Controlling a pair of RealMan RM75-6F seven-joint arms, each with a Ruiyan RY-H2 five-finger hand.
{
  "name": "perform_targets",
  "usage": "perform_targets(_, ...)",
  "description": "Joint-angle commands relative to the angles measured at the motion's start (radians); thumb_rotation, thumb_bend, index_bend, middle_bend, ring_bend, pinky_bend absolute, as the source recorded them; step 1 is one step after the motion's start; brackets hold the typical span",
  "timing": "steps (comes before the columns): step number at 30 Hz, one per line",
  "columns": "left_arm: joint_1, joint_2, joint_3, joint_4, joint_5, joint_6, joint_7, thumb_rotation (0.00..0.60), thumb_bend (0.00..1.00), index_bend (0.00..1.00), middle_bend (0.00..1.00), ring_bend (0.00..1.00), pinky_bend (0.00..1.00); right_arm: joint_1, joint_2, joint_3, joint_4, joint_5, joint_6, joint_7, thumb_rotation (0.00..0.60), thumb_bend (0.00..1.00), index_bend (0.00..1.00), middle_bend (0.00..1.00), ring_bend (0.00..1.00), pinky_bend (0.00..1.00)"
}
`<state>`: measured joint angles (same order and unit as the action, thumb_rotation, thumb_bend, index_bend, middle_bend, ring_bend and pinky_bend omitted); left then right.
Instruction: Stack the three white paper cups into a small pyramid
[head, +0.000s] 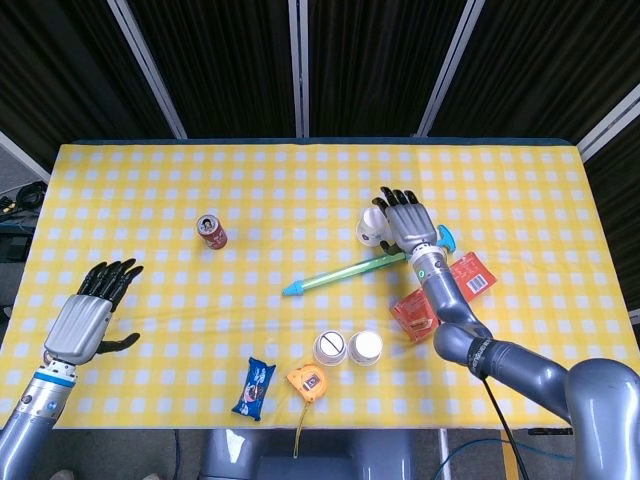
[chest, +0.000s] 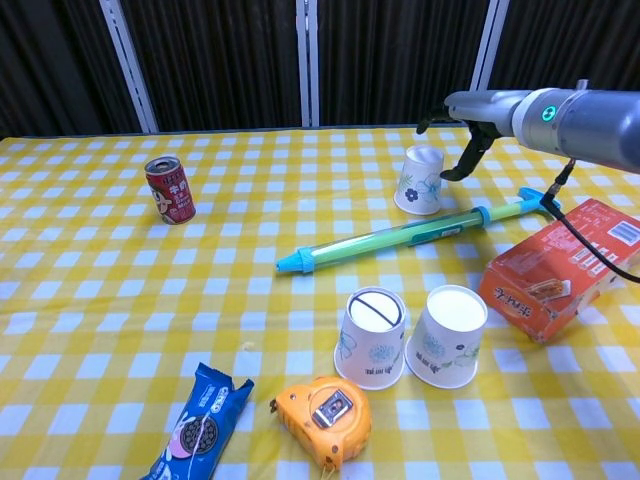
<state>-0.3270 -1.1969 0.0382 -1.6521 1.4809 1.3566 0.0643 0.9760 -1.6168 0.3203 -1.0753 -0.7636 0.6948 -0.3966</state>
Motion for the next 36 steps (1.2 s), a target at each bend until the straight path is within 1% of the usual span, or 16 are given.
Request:
perform_targets(1, 0.002, 0.002, -0.005, 0.0, -0.001, -0.003, -0.002, 0.6, 0.17, 0.05, 0.0, 0.0, 0.0, 0.009, -0.014, 0.002, 0.025, -0.009, -0.007, 0.024, 0.6, 0.28, 0.18, 0.0, 0.0, 0.04)
perform_targets(8, 0.008, 0.006, -0.011, -0.004, 0.008, -0.007, -0.006, 0.6, 0.17, 0.05, 0.0, 0.0, 0.0, 0.02, -0.038, -0.009, 0.077, -0.025, -0.025, 0.051, 0.6, 0.33, 0.18, 0.0, 0.0, 0.04)
perform_targets(13, 0.011, 0.008, -0.016, -0.005, 0.012, -0.015, -0.008, 0.6, 0.17, 0.05, 0.0, 0.0, 0.0, 0.028, -0.059, -0.019, 0.111, -0.034, -0.036, 0.063, 0.6, 0.35, 0.21, 0.0, 0.0, 0.04)
perform_targets(17, 0.014, 0.01, -0.018, -0.008, 0.017, -0.019, -0.013, 0.6, 0.17, 0.05, 0.0, 0.0, 0.0, 0.034, -0.073, -0.017, 0.132, -0.044, -0.034, 0.078, 0.6, 0.38, 0.24, 0.0, 0.0, 0.04)
perform_targets(26, 0.02, 0.013, -0.024, -0.012, 0.029, -0.022, -0.013, 0.6, 0.17, 0.05, 0.0, 0.0, 0.0, 0.038, -0.097, -0.02, 0.163, -0.069, -0.026, 0.099, 0.6, 0.39, 0.29, 0.02, 0.0, 0.06)
perform_targets(31, 0.023, 0.014, -0.026, -0.012, 0.032, -0.024, -0.014, 0.6, 0.17, 0.05, 0.0, 0.0, 0.0, 0.037, -0.113, -0.026, 0.183, -0.083, -0.016, 0.1, 0.6, 0.39, 0.36, 0.06, 0.0, 0.09)
perform_targets(36, 0.024, 0.013, -0.03, -0.011, 0.032, -0.03, -0.012, 0.6, 0.17, 0.05, 0.0, 0.0, 0.0, 0.033, -0.11, -0.018, 0.168, -0.115, 0.015, 0.118, 0.6, 0.39, 0.38, 0.07, 0.0, 0.09)
